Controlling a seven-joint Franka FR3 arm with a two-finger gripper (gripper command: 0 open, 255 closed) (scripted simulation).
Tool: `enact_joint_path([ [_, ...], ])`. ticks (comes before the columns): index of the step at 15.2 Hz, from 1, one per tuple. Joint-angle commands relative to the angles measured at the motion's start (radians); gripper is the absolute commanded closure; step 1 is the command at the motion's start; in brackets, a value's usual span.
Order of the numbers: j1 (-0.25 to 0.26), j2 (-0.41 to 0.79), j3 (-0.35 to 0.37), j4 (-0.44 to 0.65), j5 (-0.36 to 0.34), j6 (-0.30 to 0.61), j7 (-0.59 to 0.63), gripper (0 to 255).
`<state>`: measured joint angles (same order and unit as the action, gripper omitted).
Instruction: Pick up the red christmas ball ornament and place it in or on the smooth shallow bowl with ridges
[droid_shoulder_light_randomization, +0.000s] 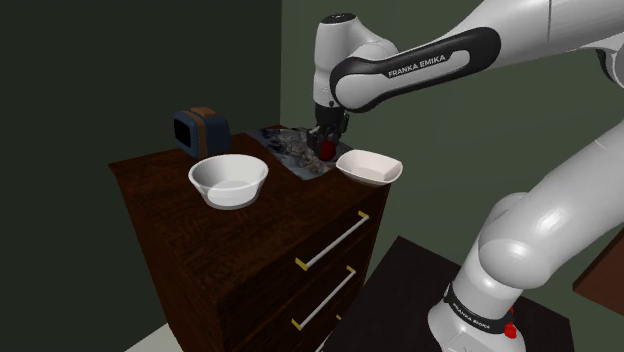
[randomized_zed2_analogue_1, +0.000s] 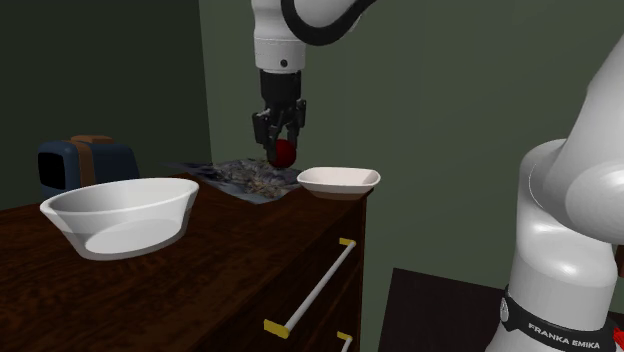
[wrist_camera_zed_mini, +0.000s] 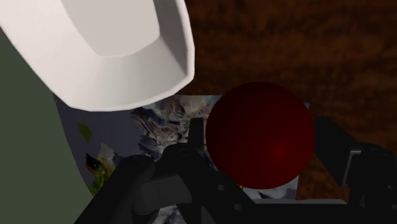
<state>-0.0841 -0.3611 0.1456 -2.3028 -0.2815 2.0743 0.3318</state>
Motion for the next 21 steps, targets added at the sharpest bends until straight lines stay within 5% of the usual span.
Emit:
enact_joint_path([
  [1, 0.002, -0.005, 0.000, 0.022, 0.005, -0.026, -0.007, 255],
  [5, 0.003, -0.011, 0.000, 0.059, 0.011, -0.068, -0.020, 255],
  [21, -0.118, -0.185, -0.273, -0.161, -0.064, 0.067, -0.340, 255],
])
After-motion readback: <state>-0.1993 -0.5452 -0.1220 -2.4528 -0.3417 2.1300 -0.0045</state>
